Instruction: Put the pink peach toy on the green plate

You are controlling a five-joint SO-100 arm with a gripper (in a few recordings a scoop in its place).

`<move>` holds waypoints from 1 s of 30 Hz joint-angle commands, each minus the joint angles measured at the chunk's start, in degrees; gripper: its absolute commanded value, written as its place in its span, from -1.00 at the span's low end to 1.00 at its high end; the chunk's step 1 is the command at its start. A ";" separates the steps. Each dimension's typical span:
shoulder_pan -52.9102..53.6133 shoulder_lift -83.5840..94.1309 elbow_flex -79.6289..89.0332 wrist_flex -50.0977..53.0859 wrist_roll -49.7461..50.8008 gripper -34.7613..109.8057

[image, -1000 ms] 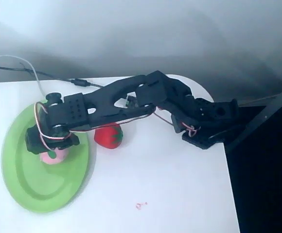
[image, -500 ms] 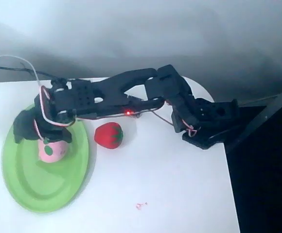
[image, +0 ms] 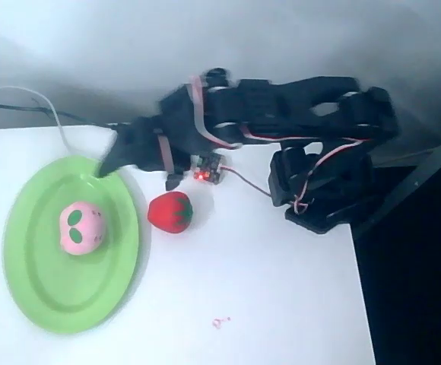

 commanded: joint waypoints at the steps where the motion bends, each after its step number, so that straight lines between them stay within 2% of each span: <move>1: 0.26 11.34 10.81 0.97 2.99 -0.51; 5: 1.41 16.35 16.44 1.93 5.19 -0.52; 14: 7.56 28.92 29.88 19.95 7.73 -0.52; 21: 12.39 38.67 41.22 20.30 9.76 -0.52; 30: 8.70 49.75 52.82 23.73 14.15 -0.52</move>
